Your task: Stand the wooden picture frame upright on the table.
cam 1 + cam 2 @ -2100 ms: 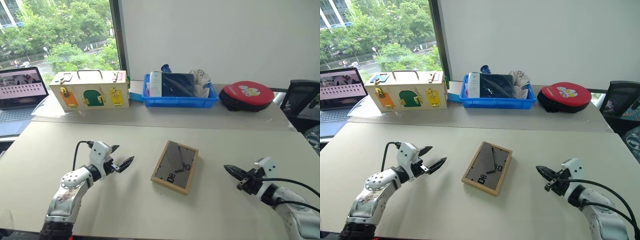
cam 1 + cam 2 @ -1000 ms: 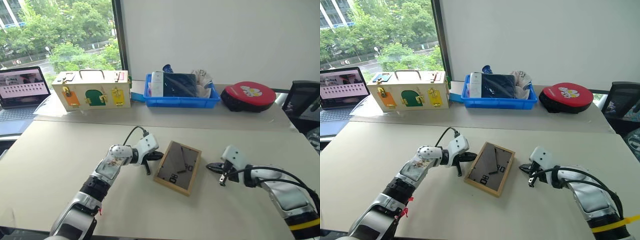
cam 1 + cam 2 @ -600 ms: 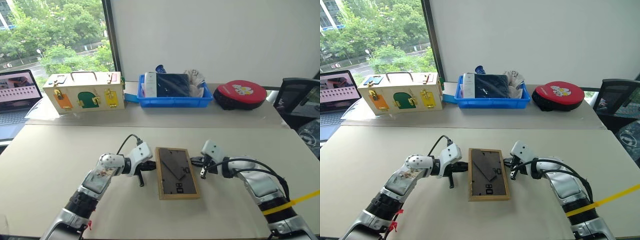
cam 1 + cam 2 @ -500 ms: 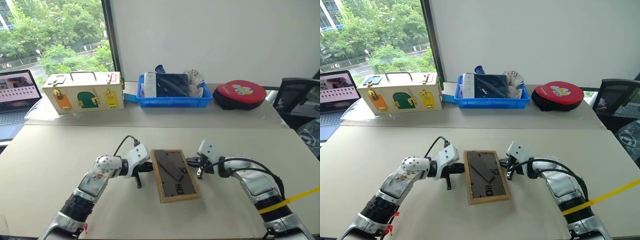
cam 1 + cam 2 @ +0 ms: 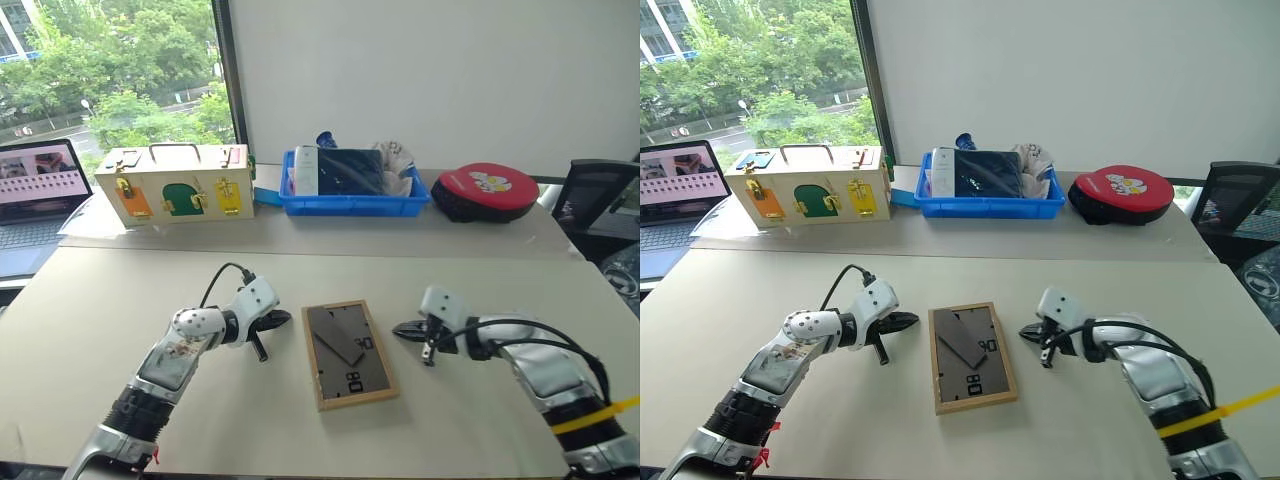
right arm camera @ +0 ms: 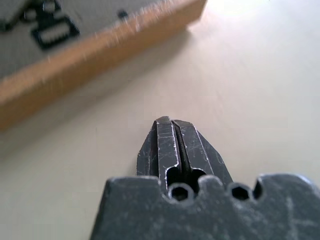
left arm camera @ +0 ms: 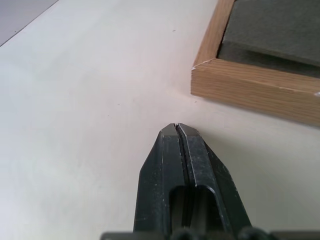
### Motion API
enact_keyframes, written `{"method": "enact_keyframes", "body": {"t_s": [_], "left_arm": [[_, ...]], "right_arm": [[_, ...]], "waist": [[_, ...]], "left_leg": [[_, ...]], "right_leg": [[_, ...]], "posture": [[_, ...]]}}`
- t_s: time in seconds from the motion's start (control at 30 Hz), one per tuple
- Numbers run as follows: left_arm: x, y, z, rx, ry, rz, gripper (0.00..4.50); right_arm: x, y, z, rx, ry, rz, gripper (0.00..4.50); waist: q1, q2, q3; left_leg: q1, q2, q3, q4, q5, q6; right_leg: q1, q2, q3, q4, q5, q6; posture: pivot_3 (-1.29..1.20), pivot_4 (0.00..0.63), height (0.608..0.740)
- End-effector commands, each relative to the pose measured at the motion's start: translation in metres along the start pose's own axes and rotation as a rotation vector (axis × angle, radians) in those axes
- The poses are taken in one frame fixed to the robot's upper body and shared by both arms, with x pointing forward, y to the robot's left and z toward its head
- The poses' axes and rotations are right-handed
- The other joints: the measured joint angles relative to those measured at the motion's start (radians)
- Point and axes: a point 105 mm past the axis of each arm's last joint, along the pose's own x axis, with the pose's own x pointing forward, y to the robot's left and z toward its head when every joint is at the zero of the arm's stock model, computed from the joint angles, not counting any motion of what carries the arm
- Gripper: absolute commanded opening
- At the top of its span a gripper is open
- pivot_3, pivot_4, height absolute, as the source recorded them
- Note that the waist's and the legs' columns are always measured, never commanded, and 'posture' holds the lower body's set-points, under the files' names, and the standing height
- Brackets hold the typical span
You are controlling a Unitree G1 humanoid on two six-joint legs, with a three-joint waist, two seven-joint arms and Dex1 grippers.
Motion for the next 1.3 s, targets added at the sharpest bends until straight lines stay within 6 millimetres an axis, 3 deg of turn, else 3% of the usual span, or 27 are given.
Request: {"method": "enact_keyframes", "body": {"t_s": [0.03,0.2,0.4,0.7,1.3], "left_arm": [[-0.007,0.006,-0.029,-0.084,0.112,0.051,0.03],[0.005,-0.019,-0.013,-0.072,0.087,-0.055,0.03],[0.011,-0.036,0.001,-0.073,0.076,-0.098,0.03],[0.015,-0.022,0.003,-0.084,0.066,-0.035,0.03],[0.029,-0.026,0.013,-0.091,0.026,-0.043,0.03]], "right_arm": [[-0.007,0.021,0.004,0.029,0.0,0.094,0.0],[-0.001,0.046,0.012,0.058,-0.02,0.174,0.0],[0.006,0.057,0.018,0.073,-0.037,0.192,0.0],[0.008,0.054,0.023,0.094,-0.047,0.201,0.0],[0.013,0.071,0.018,0.156,-0.058,0.247,0.0]], "waist": [[-0.006,0.0,-0.001],[-0.006,0.0,-0.003],[0.01,0.001,-0.003],[0.018,0.0,-0.004],[0.039,0.0,-0.004]], "left_leg": [[0.0,0.0,0.0,0.0,0.0,0.0],[0.0,0.0,0.0,0.0,0.0,0.0],[-0.001,0.0,0.0,0.0,0.0,0.0],[-0.001,-0.001,0.0,0.0,0.0,0.0],[-0.001,-0.001,0.0,0.001,0.0,0.0]], "right_leg": [[0.0,0.0,0.0,0.0,0.0,0.001],[0.0,0.0,0.0,0.0,-0.003,0.005],[0.0,0.0,0.0,-0.001,-0.003,0.005],[0.0,0.0,0.0,-0.002,-0.003,0.005],[0.0,-0.001,0.0,-0.002,-0.003,0.005]], "posture": [[0.0,0.15,0.726],[0.0,0.15,0.726],[0.0,0.15,0.726],[0.0,0.15,0.726],[0.0,0.15,0.726]]}}
